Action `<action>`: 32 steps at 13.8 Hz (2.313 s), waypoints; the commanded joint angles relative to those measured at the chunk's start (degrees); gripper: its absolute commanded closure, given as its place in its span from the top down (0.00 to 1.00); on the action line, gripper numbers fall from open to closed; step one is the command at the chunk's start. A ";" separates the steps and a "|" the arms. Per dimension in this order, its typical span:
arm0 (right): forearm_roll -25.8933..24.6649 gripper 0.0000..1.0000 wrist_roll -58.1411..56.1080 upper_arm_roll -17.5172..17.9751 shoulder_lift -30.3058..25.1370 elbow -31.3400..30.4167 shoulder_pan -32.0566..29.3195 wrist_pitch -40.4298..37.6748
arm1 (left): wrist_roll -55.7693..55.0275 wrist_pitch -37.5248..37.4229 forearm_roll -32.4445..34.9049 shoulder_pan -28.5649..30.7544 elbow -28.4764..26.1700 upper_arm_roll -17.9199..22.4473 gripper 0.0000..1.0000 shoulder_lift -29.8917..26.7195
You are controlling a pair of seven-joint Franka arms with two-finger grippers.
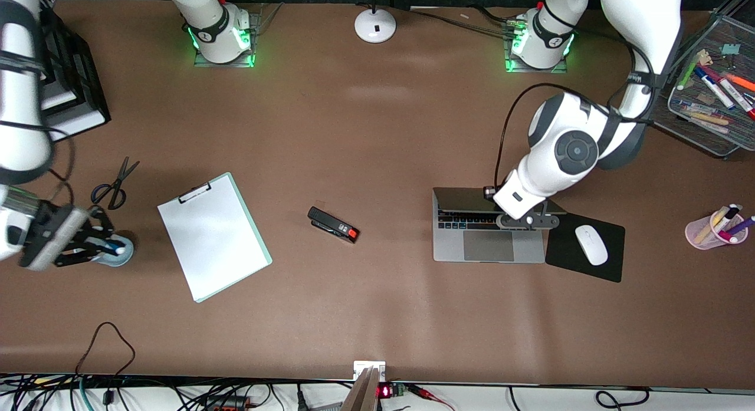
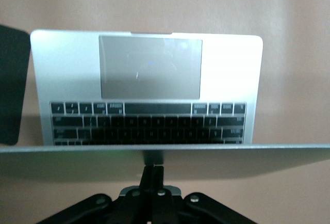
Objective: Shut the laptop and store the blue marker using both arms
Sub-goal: 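Carry the marker to the pen cup while the left gripper pushes the lid down, then drop the marker into the pen cup while the left gripper presses the lid shut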
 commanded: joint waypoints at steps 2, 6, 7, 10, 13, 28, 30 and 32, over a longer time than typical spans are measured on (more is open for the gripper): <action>9.60 0.00 -13.46 0.80 1.87 3.47 -6.11 -6.27 | -0.16 4.27 1.80 0.12 3.52 0.02 0.00 5.92; 21.11 0.00 -25.75 0.89 5.56 3.56 -11.21 -13.14 | -0.16 8.49 4.79 0.12 4.22 0.55 0.00 9.44; 23.22 0.00 -28.83 0.98 6.52 3.65 -12.18 -14.11 | -0.07 9.28 4.96 -0.06 4.92 1.16 0.00 10.41; 26.23 0.00 -35.10 0.98 9.86 7.06 -14.55 -17.35 | -0.33 9.90 5.93 -0.49 7.65 1.25 0.00 13.57; 30.16 0.00 -37.91 1.24 14.43 11.47 -16.93 -22.63 | -0.16 9.90 6.72 -0.85 10.46 1.60 0.00 16.82; 30.11 1.00 -26.29 0.63 18.67 11.65 -21.33 -24.49 | -0.77 10.37 9.18 -0.58 10.99 1.43 0.00 16.49; 25.90 1.00 -16.70 0.63 17.70 11.91 -20.80 -24.23 | -0.68 4.75 9.18 -0.58 11.87 1.17 0.00 13.77; 21.69 1.00 -7.38 0.62 17.09 12.00 -19.93 -24.31 | -0.51 0.00 9.01 -0.32 13.01 1.16 0.00 11.83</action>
